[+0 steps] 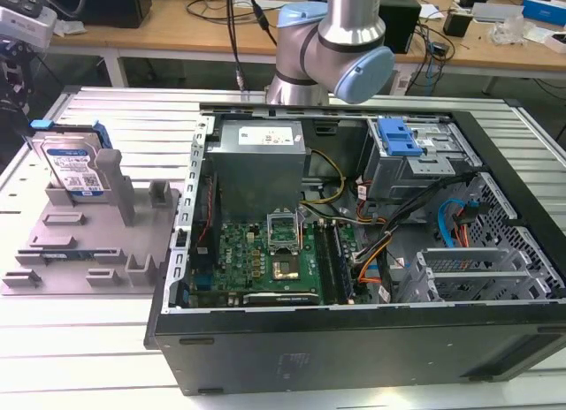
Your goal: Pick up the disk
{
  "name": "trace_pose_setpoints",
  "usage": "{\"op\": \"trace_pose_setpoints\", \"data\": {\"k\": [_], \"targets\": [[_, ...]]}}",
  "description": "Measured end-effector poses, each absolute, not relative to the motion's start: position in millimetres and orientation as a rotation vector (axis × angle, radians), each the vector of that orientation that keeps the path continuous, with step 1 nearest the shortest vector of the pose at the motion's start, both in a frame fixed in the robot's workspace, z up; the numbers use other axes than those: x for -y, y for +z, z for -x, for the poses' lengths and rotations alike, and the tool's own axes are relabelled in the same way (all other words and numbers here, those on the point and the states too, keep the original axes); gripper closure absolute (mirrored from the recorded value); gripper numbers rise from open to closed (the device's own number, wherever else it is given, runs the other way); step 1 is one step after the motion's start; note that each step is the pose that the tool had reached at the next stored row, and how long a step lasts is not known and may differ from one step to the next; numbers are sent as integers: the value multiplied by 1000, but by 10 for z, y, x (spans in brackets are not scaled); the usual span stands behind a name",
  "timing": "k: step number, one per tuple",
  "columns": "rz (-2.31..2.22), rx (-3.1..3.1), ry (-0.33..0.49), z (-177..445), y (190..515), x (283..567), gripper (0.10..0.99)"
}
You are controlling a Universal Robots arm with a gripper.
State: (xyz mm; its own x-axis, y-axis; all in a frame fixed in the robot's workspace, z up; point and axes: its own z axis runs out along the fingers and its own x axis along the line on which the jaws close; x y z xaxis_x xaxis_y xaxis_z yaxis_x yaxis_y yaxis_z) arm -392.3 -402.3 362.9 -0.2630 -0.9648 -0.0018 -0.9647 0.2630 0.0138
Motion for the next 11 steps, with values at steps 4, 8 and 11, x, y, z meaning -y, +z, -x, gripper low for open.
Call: {"op": "trace_pose_setpoints", "data": {"k": [4, 8, 11], "targets": [[-1974, 2437, -16, 3923, 3625, 3990, 529], [-1983, 2432, -8, 3923, 3621, 3833, 529], [-1983, 2431, -5, 3922, 3620, 3649, 529]]}}
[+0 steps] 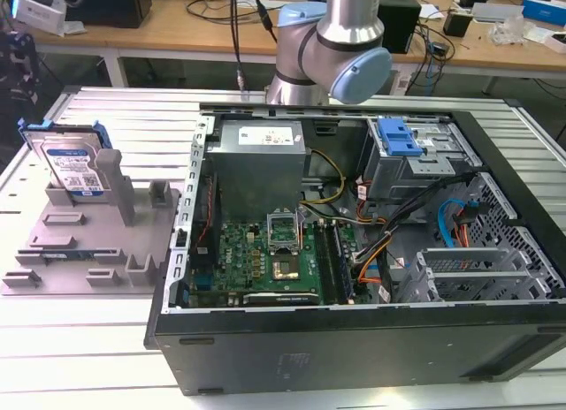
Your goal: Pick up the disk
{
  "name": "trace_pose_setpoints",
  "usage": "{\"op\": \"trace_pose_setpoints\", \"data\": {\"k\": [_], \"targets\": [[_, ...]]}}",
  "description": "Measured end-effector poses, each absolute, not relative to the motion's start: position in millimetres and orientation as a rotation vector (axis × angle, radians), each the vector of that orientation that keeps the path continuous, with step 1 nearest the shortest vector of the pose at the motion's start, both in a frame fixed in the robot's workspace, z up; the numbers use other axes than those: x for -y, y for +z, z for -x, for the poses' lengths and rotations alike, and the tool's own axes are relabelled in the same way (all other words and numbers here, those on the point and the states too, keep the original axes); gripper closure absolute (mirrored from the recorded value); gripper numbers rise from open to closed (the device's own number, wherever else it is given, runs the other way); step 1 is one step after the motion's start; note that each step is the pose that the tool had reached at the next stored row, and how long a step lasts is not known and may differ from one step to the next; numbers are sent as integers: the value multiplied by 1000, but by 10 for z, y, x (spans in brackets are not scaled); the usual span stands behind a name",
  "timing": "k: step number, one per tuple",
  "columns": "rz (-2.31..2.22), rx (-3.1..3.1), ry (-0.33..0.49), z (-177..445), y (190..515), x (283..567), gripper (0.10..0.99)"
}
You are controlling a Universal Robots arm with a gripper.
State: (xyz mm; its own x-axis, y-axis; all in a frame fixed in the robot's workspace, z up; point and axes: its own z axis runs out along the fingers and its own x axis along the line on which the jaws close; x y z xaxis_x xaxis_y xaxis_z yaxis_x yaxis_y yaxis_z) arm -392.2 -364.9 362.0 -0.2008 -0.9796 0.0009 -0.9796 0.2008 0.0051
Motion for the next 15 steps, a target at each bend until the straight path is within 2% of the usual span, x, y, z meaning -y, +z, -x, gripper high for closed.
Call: {"op": "trace_pose_setpoints", "data": {"k": [7, 15], "targets": [[-1987, 2428, -1, 3923, 3618, 3304, 529], [-2036, 2373, 16, 4048, 3571, 3229, 529]]}}
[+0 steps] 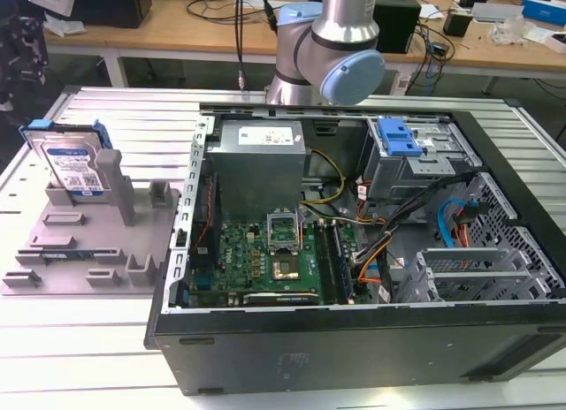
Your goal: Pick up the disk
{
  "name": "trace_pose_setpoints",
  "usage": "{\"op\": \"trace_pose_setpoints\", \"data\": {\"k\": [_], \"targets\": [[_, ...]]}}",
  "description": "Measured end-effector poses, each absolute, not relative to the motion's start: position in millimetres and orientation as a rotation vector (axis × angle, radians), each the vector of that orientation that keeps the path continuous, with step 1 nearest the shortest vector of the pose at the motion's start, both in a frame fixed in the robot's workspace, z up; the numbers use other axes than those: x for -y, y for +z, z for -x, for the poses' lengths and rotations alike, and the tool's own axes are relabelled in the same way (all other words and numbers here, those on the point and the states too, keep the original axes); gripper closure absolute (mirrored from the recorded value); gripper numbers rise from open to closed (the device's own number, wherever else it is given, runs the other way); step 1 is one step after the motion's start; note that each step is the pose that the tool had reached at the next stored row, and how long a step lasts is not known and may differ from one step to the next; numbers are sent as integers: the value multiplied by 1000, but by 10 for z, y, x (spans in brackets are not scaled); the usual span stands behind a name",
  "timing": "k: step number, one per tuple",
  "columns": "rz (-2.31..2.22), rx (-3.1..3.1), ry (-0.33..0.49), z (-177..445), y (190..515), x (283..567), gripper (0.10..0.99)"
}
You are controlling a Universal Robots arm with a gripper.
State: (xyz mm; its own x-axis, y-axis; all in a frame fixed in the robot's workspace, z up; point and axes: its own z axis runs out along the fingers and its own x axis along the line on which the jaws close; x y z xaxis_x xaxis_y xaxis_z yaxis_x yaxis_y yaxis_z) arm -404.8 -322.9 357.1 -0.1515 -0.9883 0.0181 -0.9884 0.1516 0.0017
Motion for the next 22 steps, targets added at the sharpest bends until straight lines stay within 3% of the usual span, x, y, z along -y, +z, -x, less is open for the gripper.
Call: {"op": "trace_pose_setpoints", "data": {"k": [22], "targets": [[-2175, 2245, 20, 4116, 3418, 3108, 529]]}}
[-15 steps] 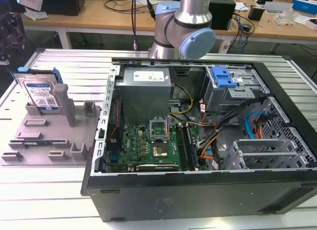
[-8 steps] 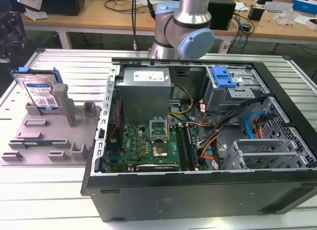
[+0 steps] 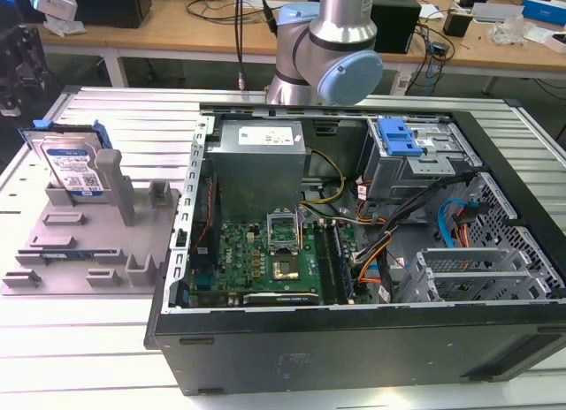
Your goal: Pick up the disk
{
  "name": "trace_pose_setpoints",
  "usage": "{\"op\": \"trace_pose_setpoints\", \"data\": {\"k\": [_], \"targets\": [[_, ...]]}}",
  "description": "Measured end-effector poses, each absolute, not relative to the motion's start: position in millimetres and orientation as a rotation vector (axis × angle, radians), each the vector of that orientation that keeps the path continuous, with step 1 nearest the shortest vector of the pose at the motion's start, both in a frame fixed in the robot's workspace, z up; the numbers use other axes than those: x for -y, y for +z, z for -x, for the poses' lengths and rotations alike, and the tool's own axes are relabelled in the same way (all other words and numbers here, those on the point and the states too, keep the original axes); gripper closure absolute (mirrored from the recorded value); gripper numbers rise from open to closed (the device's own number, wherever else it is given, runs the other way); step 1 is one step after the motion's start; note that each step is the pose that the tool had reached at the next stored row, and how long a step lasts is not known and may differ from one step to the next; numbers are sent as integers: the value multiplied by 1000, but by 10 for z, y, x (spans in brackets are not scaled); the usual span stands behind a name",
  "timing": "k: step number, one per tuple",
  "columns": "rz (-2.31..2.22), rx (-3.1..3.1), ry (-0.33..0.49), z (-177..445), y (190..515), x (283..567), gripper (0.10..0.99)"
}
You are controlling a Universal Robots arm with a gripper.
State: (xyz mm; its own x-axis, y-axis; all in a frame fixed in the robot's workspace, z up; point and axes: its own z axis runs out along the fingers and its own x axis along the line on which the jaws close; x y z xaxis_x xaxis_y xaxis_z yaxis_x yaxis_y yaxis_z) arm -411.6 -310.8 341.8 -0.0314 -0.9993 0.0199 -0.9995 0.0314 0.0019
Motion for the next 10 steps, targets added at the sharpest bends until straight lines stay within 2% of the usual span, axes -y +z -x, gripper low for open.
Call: {"op": "trace_pose_setpoints", "data": {"k": [10], "targets": [[-2184, 2236, 19, 4081, 3323, 3121, 529]]}}
